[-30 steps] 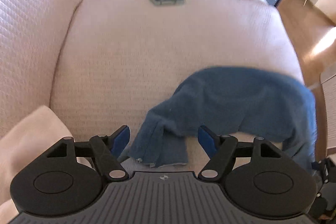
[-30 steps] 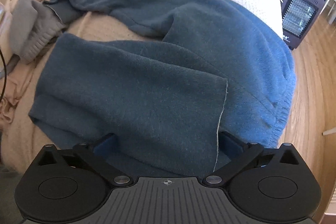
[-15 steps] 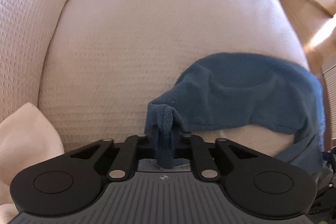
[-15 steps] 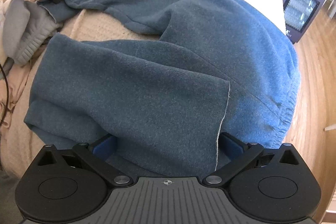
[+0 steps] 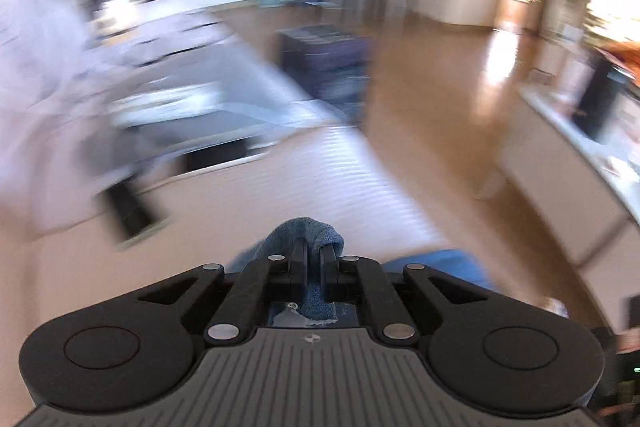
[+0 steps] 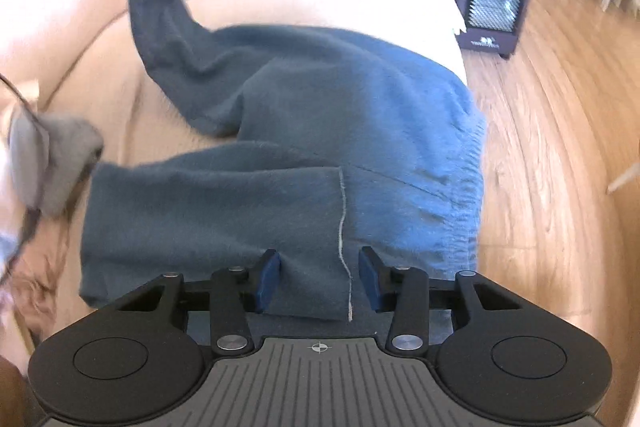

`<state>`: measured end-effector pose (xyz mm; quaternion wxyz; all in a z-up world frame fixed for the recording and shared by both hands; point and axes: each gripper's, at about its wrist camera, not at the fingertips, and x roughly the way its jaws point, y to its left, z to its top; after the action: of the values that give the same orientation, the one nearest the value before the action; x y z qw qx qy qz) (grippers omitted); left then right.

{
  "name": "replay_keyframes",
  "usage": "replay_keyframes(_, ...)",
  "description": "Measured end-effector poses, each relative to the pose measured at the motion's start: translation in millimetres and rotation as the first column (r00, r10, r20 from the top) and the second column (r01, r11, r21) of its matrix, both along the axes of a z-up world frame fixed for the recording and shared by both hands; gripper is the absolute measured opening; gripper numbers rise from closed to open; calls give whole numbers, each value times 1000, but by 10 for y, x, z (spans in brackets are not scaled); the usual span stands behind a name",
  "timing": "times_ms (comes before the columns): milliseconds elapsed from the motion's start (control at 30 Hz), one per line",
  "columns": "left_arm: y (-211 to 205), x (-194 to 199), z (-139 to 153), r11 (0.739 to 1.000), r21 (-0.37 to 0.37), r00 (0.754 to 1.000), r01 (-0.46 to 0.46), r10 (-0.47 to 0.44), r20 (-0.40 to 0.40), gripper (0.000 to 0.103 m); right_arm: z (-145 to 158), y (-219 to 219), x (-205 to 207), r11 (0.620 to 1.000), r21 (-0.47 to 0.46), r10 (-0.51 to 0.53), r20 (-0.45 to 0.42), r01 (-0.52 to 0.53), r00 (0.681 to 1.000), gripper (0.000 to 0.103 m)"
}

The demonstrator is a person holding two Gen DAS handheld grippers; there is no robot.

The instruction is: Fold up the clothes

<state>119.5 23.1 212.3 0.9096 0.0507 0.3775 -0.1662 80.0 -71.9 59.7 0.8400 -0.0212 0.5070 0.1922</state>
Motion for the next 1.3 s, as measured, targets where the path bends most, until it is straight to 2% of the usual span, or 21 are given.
replay_keyframes(67,-382,-23,-230,994,15,992,106,-105,-73,5,-62,-32,9,999,9,-35,-11,35,999,46)
replay_keyframes(167,-883,-59,-552,969,23,955,245,-237,-175,9,-101,-70,3,998,12,-60,-24,61,998,50)
replay_keyframes(233,-749,-98,-619,978,24,961,209,-201,-192,17,-98,-119,-10,997,11,-82,-23,82,996,77)
replay_keyframes(267,-682,-118,-653,981,24,963,191,-182,-201,21,-94,-141,-14,995,3,-96,-15,97,995,82)
replay_keyframes(333,-548,-158,-719,988,26,965,154,-145,-218,34,-93,-184,-21,994,-8,-107,-5,107,994,84)
replay_keyframes(367,-481,-177,-753,990,27,966,136,-126,-226,36,-90,-204,-23,995,-10,-102,-5,102,995,85)
replay_keyframes(467,-277,-235,-836,996,41,968,81,-68,-243,42,-45,-184,-53,997,-56,-57,24,58,998,95)
replay_keyframes(533,-119,-257,-792,992,116,980,39,-16,-197,47,20,-141,-92,996,-88,-14,75,20,997,96)
replay_keyframes(633,27,-283,-841,969,247,988,6,33,-152,47,146,-83,-121,995,-96,46,137,-33,990,96)
replay_keyframes(700,-45,-324,-879,956,292,992,39,-3,-122,47,255,-34,-120,996,-80,60,200,-45,978,94)
replay_keyframes(767,-176,-418,-936,934,343,994,97,-72,-86,48,336,65,-114,994,-79,94,258,-77,962,86)
replay_keyframes(833,-311,-510,-1010,905,399,990,144,-130,-61,50,376,229,-55,989,-72,146,262,-132,954,63)
replay_keyframes(900,-418,-585,-1087,881,439,984,175,-173,-46,51,344,406,19,980,-75,196,244,-183,950,49)
replay_keyframes(1067,-473,-585,-1209,870,457,981,186,-194,-30,51,192,694,104,962,-140,264,260,-234,929,47)
replay_keyframes(1167,-488,-579,-1280,870,443,975,219,-214,-60,51,134,740,161,956,-166,280,269,-243,921,46)
replay_keyframes(1267,-533,-577,-1329,863,430,964,264,-252,-85,51,77,744,204,948,-190,303,279,-257,911,36)
replay_keyframes(1300,-551,-562,-1346,863,427,962,271,-258,-90,50,55,746,213,945,-195,309,272,-263,911,28)
